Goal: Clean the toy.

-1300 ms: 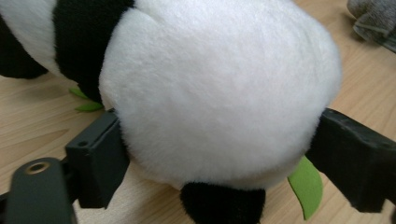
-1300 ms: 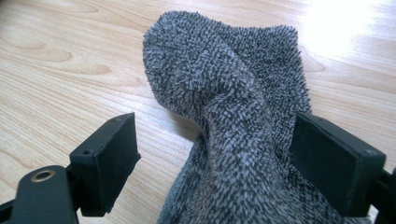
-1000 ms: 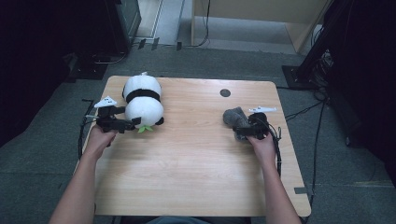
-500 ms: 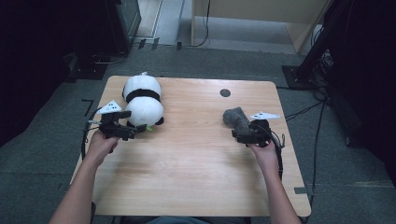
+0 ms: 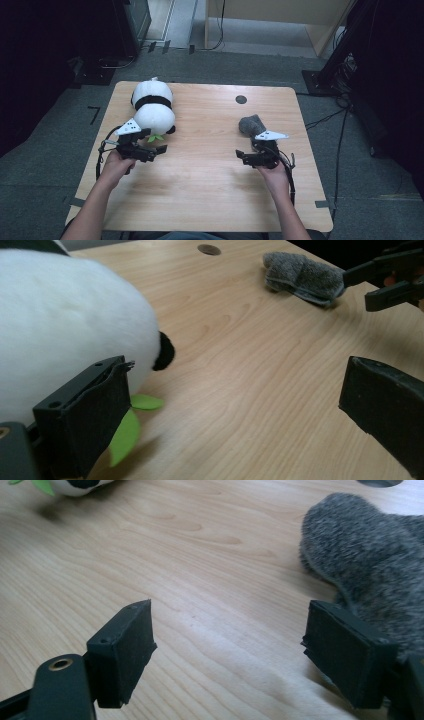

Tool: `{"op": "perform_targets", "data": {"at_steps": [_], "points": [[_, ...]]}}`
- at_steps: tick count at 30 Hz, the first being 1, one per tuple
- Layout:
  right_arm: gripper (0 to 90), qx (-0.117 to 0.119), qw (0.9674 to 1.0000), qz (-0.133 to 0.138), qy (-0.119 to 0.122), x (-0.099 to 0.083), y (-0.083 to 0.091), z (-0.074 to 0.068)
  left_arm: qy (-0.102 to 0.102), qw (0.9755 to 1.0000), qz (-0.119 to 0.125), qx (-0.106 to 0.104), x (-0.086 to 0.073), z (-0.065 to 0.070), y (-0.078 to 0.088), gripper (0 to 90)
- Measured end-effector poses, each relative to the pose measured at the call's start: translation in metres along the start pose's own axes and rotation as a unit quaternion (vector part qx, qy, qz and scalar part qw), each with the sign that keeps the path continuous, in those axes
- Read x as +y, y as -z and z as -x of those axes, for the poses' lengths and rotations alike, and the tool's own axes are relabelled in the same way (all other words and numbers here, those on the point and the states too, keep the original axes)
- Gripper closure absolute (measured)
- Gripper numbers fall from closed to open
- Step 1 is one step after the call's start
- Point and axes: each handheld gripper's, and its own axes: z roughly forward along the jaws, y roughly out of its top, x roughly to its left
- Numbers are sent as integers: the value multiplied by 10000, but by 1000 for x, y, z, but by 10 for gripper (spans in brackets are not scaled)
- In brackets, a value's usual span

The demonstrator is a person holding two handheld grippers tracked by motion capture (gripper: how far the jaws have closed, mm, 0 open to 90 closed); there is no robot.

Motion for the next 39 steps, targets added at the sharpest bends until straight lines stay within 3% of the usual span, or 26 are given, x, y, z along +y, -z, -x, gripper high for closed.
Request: {"op": "perform_targets", "data": {"at_steps": [3, 5, 6, 11, 14, 17, 21, 26, 29, 32, 39], "points": [[204, -64, 10000, -46, 38, -4, -5, -6, -108, 9999, -54, -20, -6, 8, -8, 21], [204, -121, 9998, -114, 107, -5, -8, -10, -125, 9996, -137, 223, -8, 14, -15, 154], [204, -96, 9998, -142, 114, -6, -9, -12, -147, 9993, -199, 278, -9, 16, -19, 150], [215, -187, 9994, -217, 173, -9, -19, -23, -130, 9994, -306, 105, -15, 22, -30, 151], [215, -128, 9994, -199, 247, -12, -24, -27, -336, 9986, -385, 103, -20, 26, -37, 151], [216, -74, 9994, -227, 248, -16, -29, -32, -400, 9979, -514, 36, -25, 28, -45, 151], [216, -78, 9986, -250, 458, -22, -35, -38, -217, 9985, -509, 0, -31, 25, -51, 154], [216, 0, 9973, -285, 674, -25, -39, -41, -424, 9966, -704, 13, -37, 27, -58, 157], [216, 72, 9968, -369, 710, -28, -44, -42, -651, 9938, -899, -6, -42, 29, -64, 157], [216, 112, 9957, -499, 770, -30, -47, -43, -690, 9922, -1039, -38, -45, 30, -66, 157], [211, 86, 9938, -468, 1000, -31, -49, -45, -843, 9898, -1150, 74, -48, 30, -68, 157]]}}
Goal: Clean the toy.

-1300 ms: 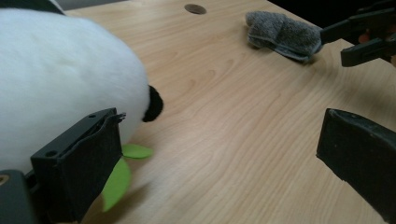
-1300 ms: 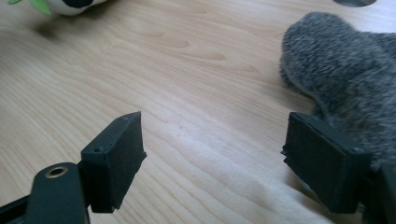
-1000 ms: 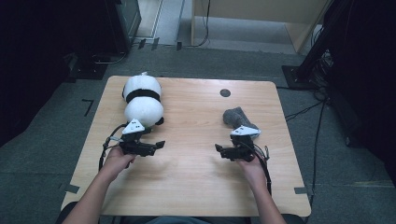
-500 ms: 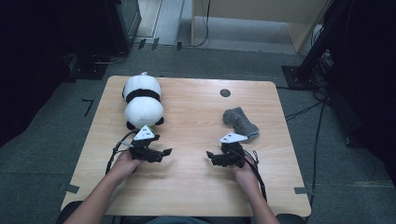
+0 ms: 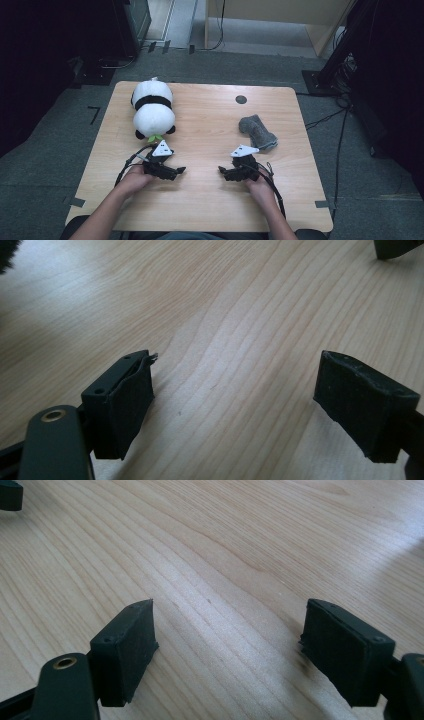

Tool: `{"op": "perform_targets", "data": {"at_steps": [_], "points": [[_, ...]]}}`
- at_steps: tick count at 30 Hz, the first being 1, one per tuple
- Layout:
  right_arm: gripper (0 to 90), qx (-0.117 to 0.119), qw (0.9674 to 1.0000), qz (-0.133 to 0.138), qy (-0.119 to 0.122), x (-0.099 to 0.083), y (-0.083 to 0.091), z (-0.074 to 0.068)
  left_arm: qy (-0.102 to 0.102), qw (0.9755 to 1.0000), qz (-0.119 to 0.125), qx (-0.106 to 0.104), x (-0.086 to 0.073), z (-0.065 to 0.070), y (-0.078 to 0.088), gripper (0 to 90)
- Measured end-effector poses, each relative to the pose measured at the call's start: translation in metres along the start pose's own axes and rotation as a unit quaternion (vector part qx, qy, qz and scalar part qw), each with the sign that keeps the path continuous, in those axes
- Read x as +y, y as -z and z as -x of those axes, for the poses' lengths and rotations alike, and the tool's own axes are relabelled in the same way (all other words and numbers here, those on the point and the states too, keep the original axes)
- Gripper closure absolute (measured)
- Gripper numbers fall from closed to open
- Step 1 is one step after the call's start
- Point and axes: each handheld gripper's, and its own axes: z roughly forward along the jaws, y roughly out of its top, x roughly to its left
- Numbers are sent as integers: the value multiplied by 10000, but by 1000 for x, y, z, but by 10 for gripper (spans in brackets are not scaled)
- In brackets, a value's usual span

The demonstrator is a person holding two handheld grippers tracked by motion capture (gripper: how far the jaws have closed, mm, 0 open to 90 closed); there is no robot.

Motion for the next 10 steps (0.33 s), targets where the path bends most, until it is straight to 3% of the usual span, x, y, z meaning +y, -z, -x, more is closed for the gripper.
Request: {"op": "perform_targets", "data": {"at_steps": [10], "points": [[156, 22, 9999, 120, 70, -3, -2, -2, 251, 9997, 40, 64, 0, 0, 0, 156]]}}
